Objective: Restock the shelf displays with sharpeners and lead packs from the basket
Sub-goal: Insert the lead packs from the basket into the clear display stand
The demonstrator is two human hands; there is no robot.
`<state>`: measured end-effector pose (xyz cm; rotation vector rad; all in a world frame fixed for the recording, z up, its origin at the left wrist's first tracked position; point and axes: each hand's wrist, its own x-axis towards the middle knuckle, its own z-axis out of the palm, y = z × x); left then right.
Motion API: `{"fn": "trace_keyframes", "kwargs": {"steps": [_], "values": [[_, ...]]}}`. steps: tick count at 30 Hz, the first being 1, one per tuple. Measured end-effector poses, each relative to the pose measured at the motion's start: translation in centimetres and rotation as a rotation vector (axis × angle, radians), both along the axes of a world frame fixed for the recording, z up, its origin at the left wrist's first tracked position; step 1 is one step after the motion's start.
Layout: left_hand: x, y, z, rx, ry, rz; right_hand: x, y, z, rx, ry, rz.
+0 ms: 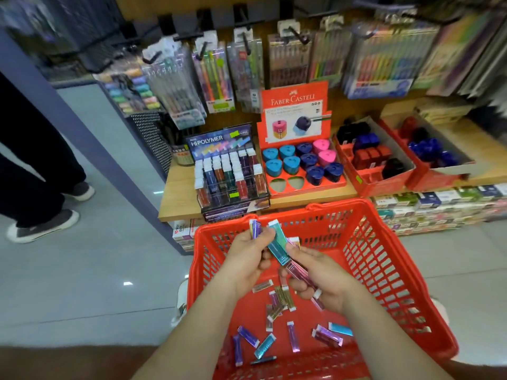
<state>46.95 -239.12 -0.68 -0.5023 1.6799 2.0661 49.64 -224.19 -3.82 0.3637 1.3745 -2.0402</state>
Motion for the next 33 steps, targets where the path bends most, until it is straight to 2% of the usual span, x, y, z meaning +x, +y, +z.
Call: {"fn": "trace_keyframes", "kwargs": {"steps": [3,7,10,13,18,21,23,28,30,33], "values": [[0.4,-0.2,0.9,-0.036,0.038,-0.049,0.1,0.4,0.6,-0.034,0.001,0.031],[0.6,-0.5,1.8,-0.188,0.148,-0.100,0.2,0.1,1.4,-0.073,-0.002,0.061],[0.5,-0.7,2.6,-0.152,0.162,-0.002,0.3,-0.3,1.5,-0.162,-0.001,-0.009],[1.0,-0.4,3.5,-0.176,0.174,-0.022,0.5,-0.8,1.9,-0.228,0.046,-0.032],[1.6,0.4,4.1,-0.153,0.171,0.038,0.3,-1.8,3.4,-0.190,0.087,-0.009],[1.0,-0.3,4.9,-0.104,0.175,0.164,0.6,-1.5,3.9,-0.167,0.037,-0.032],[0.6,-1.2,5.4,-0.100,0.205,0.170,0.5,-1.4,3.8,-0.193,-0.018,-0.064],[0.8,-2.0,5.5,-0.183,0.197,0.074,-0.5,-2.2,4.5,-0.442,-0.144,-0.278],[1.0,-1.8,5.6,-0.186,0.183,0.032,-0.8,-2.6,5.0,-0.402,-0.057,-0.263],[1.1,-1.7,5.6,-0.191,0.159,-0.012,-1.2,-3.2,5.5,-0.158,0.143,-0.167]]}}
